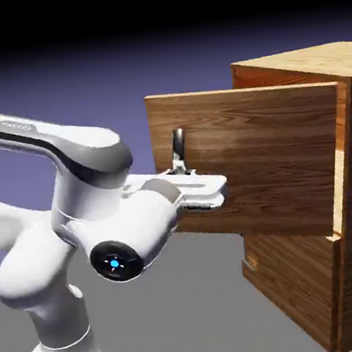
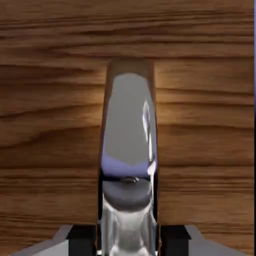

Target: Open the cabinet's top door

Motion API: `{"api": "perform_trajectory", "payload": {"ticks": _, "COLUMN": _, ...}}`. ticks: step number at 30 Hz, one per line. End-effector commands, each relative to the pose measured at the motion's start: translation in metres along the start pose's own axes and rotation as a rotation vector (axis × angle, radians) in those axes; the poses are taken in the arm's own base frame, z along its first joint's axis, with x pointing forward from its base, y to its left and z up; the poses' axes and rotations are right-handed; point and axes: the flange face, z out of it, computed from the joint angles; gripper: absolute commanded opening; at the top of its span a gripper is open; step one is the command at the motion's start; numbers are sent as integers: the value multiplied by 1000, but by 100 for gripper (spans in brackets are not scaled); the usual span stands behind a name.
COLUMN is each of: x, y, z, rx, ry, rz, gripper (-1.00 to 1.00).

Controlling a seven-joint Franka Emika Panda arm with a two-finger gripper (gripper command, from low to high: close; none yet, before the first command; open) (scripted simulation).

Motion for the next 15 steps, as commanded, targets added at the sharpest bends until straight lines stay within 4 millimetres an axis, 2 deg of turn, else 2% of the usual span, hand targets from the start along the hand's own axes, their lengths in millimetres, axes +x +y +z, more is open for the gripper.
{"api": "perform_trajectory", "payload": {"ticks": 1, "x": -3, "y": -3, "z": -8, "rx": -22, "ry": 23, "rz": 0, "gripper": -100}}
{"api": "perform_trajectory", "payload": {"ticks": 8, "x": -28, "y": -28, "z": -58, "rx": -161, "ry": 161, "rz": 0, "gripper": -100}}
{"api": "perform_trajectory", "payload": {"ticks": 15, "x": -52, "y": -52, "z": -92, "rx": -271, "ry": 271, "rz": 0, "gripper": -100}}
